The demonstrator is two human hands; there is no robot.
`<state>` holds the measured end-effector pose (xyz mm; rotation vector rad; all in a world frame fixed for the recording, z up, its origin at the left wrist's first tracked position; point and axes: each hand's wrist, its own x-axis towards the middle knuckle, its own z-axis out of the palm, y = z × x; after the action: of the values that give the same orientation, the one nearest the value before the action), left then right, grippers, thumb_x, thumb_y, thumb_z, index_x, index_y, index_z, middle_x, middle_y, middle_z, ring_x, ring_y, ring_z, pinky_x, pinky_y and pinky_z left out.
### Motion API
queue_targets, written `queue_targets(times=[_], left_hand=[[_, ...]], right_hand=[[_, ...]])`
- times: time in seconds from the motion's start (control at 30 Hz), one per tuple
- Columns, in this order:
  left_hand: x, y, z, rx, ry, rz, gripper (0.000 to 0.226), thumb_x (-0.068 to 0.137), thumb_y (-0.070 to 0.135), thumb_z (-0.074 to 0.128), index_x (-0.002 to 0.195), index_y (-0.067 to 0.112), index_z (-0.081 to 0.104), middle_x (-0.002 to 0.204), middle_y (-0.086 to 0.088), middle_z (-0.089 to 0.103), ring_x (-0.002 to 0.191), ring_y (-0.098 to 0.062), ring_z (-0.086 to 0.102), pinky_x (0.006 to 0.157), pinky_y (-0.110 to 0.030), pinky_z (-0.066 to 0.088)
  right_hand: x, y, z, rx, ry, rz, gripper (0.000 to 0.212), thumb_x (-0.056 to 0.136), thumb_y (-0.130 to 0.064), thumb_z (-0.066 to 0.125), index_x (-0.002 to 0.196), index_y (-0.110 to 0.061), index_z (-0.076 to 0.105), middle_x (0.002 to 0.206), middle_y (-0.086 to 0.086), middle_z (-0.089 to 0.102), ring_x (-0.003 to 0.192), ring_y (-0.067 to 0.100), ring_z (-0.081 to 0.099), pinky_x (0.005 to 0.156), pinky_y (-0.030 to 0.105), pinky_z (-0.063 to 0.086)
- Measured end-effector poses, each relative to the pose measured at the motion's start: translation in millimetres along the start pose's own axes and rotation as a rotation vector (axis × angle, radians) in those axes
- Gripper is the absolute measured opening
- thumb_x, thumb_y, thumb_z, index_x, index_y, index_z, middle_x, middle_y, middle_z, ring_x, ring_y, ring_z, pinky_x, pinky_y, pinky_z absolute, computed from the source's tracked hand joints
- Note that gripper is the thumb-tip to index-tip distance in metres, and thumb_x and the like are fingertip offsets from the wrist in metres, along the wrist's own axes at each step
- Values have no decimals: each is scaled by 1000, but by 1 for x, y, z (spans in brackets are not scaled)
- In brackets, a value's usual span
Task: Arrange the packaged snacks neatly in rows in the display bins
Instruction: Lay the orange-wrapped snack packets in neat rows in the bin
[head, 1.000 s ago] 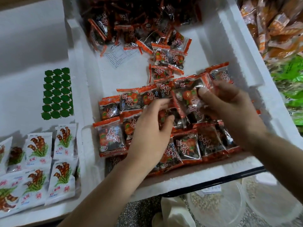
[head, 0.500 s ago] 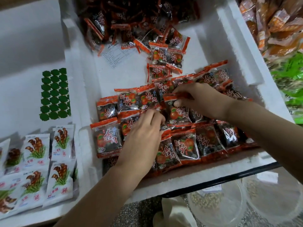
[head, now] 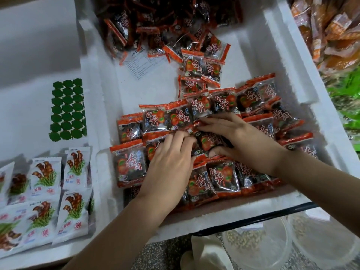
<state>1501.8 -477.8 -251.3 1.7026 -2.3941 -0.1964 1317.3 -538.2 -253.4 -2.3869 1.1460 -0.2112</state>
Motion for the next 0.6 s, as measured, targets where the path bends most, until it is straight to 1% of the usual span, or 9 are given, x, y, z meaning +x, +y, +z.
queue_targets(times=[0.07,0.13,0.23,0.27,0.33,0.43,0.47,0.53,0.6], left_hand=[[0,-1,0,-1,-12,5,33,80,19,70,110,8,61,106,-4,57,96,-21,58,82,-34,53],[0,-1,-1,-3,-28,2,33,80,18,71,110,9,61,107,-4,58,97,-20,58,82,-34,53],[4,-4,-7,-32,-41,8,29,84,20,63,111,11,61,107,-1,57,98,-17,58,83,-33,52],[9,-5,-10,-55,-42,9,27,86,21,57,112,12,60,108,-1,56,98,-17,57,84,-32,52],[24,-9,-17,-97,-38,-1,29,90,22,51,115,11,59,111,-2,56,101,-16,56,88,-30,49],[57,-18,-24,-191,-26,-90,35,97,26,46,130,15,49,128,1,46,116,-12,47,97,-19,31],[70,-23,-24,-214,-35,-127,37,98,28,44,133,16,46,131,2,44,119,-12,45,98,-17,29],[97,-31,-21,-270,-23,-171,38,98,28,44,133,14,45,131,-2,43,119,-16,48,105,-24,34],[123,-37,-18,-315,-14,-224,38,98,27,46,133,12,45,131,-5,44,118,-21,51,104,-34,39]], right_hand=[[-1,1,4,-70,0,-26,70,76,-48,56,138,-18,45,145,1,41,134,22,33,108,29,23],[-2,1,5,-142,7,-52,68,80,-50,51,138,-14,45,145,6,42,132,25,35,108,33,27],[-1,-2,-4,-109,80,-8,66,89,-56,38,140,-14,41,145,6,38,133,21,34,110,31,25],[2,-2,-10,-58,131,32,63,91,-55,37,139,-14,40,144,5,39,132,19,35,109,28,24],[12,3,-23,37,231,122,56,92,-45,44,137,-13,40,139,4,42,128,18,39,107,25,26],[39,22,-38,100,341,234,47,93,-31,52,134,-11,41,134,8,45,123,22,44,104,31,35],[50,29,-41,128,361,271,46,93,-28,53,134,-10,41,134,9,45,122,24,45,103,34,38],[69,43,-45,172,368,337,47,93,-23,55,136,-9,40,136,10,45,122,25,45,102,36,38],[86,54,-47,186,331,404,50,93,-21,56,138,-11,37,137,11,43,123,26,43,101,35,36]])
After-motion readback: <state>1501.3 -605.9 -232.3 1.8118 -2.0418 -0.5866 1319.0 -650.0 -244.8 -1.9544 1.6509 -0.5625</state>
